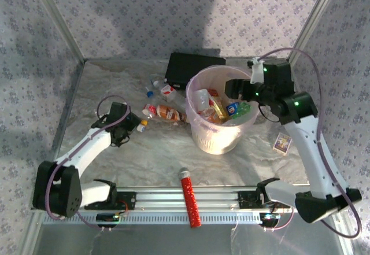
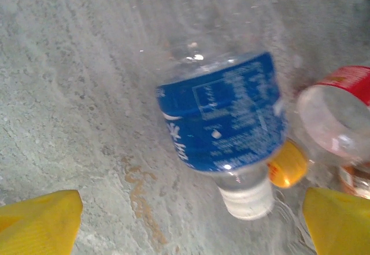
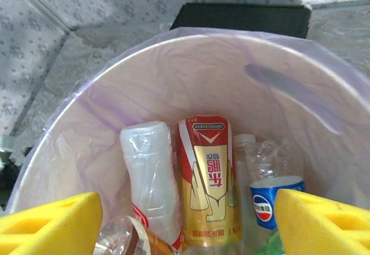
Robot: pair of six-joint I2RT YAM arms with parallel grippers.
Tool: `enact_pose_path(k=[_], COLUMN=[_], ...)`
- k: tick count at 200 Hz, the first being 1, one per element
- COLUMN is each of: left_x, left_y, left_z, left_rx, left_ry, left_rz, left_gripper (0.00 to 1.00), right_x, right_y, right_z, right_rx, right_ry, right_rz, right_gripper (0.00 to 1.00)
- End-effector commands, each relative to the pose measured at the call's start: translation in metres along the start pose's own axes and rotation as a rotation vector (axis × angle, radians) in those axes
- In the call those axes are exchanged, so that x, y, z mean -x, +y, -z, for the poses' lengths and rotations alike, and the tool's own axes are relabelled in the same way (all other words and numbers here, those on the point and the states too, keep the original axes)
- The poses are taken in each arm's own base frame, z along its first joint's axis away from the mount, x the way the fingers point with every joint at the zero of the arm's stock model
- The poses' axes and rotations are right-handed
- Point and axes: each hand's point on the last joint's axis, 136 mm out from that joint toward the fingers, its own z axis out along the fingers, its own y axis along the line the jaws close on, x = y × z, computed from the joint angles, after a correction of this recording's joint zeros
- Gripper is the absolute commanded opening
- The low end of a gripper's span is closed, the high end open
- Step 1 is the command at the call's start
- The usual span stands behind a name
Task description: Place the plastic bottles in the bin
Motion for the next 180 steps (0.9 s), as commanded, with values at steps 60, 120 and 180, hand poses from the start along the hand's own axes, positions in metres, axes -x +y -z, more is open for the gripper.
enact_pose_path(k=[60, 120, 180], left_x=[0.020, 0.026, 0.030], left_y=[-0.016, -0.019, -0.018], left_z=[-0.030, -0.042, 0.000], left_rx=[0.018, 0.054, 0.037], left_ry=[-0.071, -0.076, -0.112], left_rz=[0.108, 0.061, 0.004], left_gripper=[0.94, 0.75, 0.56], right_x=[-0.025, -0.026, -0.009], right_y=[-0.007, -0.009, 0.002], right_z=[0.020, 0.017, 0.015], right_rx=[0.007, 0.017, 0.069], right_ry=[0.049, 0.060, 0.029], right_rz=[-0.059, -0.068, -0.055], right_gripper=[0.79, 0.78, 0.78])
